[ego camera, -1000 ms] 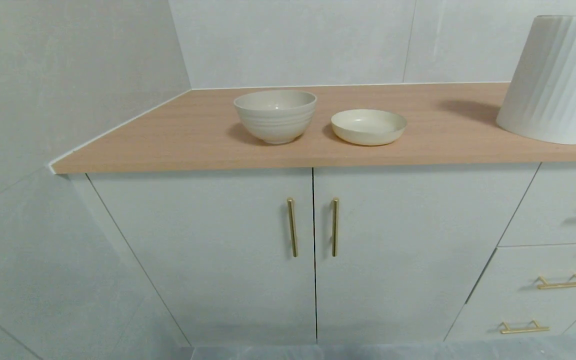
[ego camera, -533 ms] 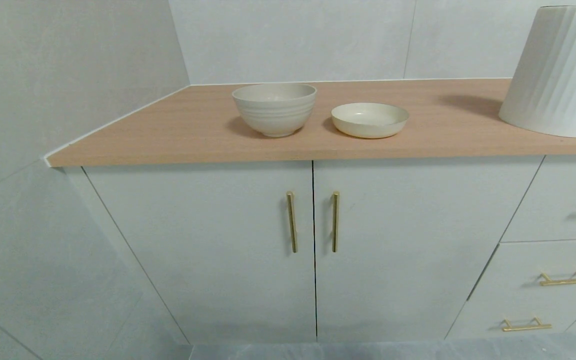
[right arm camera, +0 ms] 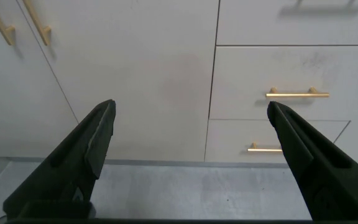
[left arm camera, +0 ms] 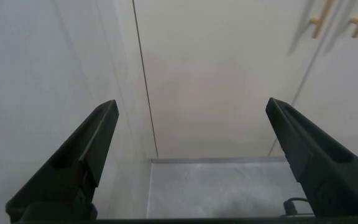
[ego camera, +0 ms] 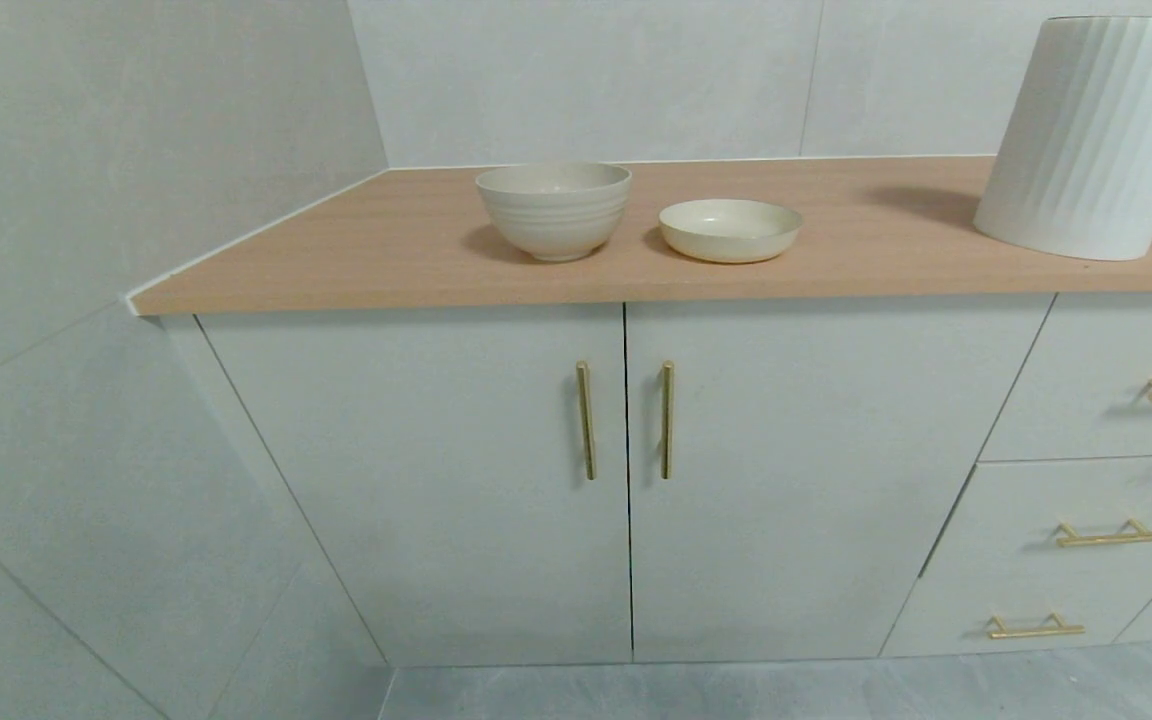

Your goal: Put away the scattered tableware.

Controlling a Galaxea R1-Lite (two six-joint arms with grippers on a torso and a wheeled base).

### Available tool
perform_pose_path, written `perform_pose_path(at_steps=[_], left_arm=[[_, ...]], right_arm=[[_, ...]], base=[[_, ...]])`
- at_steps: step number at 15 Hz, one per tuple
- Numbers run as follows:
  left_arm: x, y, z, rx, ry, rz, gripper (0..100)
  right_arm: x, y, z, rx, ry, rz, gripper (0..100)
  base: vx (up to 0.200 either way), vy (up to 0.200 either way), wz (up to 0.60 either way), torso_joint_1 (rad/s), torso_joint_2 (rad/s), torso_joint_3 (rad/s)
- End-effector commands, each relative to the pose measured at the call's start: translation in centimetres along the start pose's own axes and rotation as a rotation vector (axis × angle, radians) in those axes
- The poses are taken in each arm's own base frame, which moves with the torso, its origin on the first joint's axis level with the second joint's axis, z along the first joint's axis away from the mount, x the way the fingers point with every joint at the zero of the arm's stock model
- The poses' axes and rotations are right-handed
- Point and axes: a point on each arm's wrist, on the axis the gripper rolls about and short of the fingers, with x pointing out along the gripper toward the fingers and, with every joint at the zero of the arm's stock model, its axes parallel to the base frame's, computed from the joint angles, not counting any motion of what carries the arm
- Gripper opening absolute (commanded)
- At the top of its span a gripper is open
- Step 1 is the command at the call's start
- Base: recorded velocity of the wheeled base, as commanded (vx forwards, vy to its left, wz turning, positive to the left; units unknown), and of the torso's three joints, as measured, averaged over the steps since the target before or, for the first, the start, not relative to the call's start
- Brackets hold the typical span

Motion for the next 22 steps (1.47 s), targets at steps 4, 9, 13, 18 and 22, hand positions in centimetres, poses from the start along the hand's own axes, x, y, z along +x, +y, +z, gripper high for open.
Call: perform_pose_path(at_steps=[4, 9, 13, 18, 22], left_arm=[[0.0, 0.0, 0.0, -0.001, 0.0, 0.002, 100], [0.0, 0.0, 0.0, -0.003, 0.0, 0.002, 100], [0.0, 0.0, 0.0, 0.0, 0.0, 0.002, 100], [0.0, 0.0, 0.0, 0.002, 0.0, 0.002, 100], [0.0, 0.0, 0.0, 0.002, 0.0, 0.0, 100]], right_arm=[[0.0, 0.0, 0.0, 0.001, 0.001, -0.002, 100], [0.0, 0.0, 0.0, -0.002, 0.001, 0.0, 100], [-0.5, 0.0, 1.9, 0.011, -0.085, 0.007, 100], [3.2, 0.4, 8.4, 0.067, 0.129, 0.315, 100], [10.9, 2.0, 12.8, 0.058, 0.335, 0.445, 100]], base=[[0.0, 0.0, 0.0, 0.0, 0.0, 0.0], [0.0, 0.0, 0.0, 0.0, 0.0, 0.0], [0.0, 0.0, 0.0, 0.0, 0.0, 0.0], [0.0, 0.0, 0.0, 0.0, 0.0, 0.0], [0.0, 0.0, 0.0, 0.0, 0.0, 0.0]])
